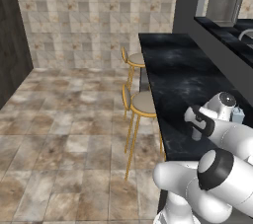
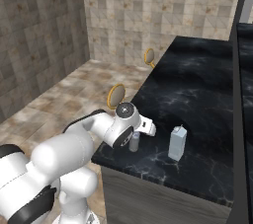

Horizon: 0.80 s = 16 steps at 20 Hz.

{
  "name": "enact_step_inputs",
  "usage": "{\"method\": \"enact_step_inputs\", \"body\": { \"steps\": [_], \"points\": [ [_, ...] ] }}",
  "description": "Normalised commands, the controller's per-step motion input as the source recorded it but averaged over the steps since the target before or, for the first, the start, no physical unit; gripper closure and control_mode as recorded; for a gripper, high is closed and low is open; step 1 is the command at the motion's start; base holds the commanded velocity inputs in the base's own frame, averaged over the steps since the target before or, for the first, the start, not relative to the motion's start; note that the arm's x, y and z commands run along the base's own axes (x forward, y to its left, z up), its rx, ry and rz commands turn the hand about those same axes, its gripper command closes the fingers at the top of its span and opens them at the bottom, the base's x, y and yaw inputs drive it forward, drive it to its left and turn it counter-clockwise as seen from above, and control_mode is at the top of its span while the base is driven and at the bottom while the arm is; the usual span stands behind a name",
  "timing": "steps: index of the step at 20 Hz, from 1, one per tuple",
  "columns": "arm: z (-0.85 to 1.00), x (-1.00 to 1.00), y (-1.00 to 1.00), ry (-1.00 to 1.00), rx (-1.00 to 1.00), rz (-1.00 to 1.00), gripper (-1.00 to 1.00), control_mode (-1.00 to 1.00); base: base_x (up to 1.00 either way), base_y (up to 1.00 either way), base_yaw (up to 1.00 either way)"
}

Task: Move the drinks to the dining counter.

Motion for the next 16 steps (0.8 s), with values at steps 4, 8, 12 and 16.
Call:
{"method": "enact_step_inputs", "body": {
  "steps": [4,8,12,16],
  "points": [
    [0.27,0.0,0.0,0.0,0.01,0.0,-1.0,-1.0,0.0,0.0,0.0],
    [0.58,-0.05,0.0,0.0,0.0,-0.01,-1.0,-1.0,0.0,0.0,0.0],
    [0.76,-0.2,0.0,0.0,0.0,-0.01,-1.0,-1.0,0.0,0.0,0.0],
    [0.76,-0.44,0.0,0.0,0.0,-0.02,-1.0,-1.0,0.0,0.0,0.0]
  ]
}}
